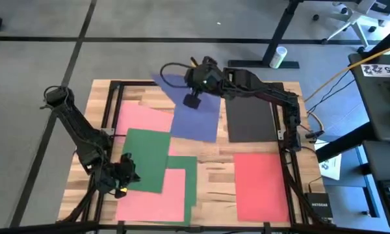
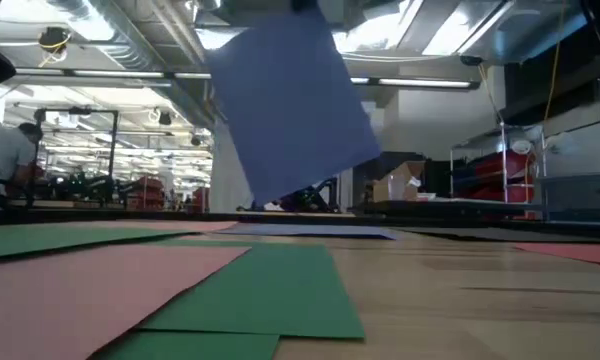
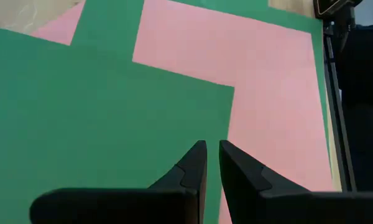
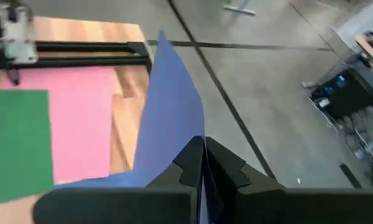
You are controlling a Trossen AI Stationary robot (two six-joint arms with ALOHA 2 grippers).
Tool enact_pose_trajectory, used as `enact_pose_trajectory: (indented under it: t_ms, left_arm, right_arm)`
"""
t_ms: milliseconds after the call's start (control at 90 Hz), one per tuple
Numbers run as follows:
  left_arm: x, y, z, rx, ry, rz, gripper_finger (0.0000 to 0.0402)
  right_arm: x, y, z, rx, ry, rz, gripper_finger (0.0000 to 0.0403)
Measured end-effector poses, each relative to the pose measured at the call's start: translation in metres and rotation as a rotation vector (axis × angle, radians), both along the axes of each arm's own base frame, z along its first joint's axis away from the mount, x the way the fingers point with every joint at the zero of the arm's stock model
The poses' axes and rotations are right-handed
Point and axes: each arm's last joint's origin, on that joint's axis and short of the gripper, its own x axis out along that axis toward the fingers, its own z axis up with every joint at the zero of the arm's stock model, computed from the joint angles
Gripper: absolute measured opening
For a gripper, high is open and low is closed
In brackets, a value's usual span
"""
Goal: Organize paper
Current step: Stack the blue paper on top of the other blue papers on the table
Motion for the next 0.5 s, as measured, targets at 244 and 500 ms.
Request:
enact_pose_trajectory:
  t_ms: [244,500]
  left_arm:
    - [0.0,0.0,0.0,0.0,0.0,0.0,0.0027]
    - [0.0,0.0,0.0,-0.004,0.001,0.005,0.0027]
  right_arm:
    - [-0.004,-0.021,0.001,0.045,-0.091,-0.17,0.0]
    - [0.001,-0.039,-0.02,0.112,-0.15,-0.322,0.0]
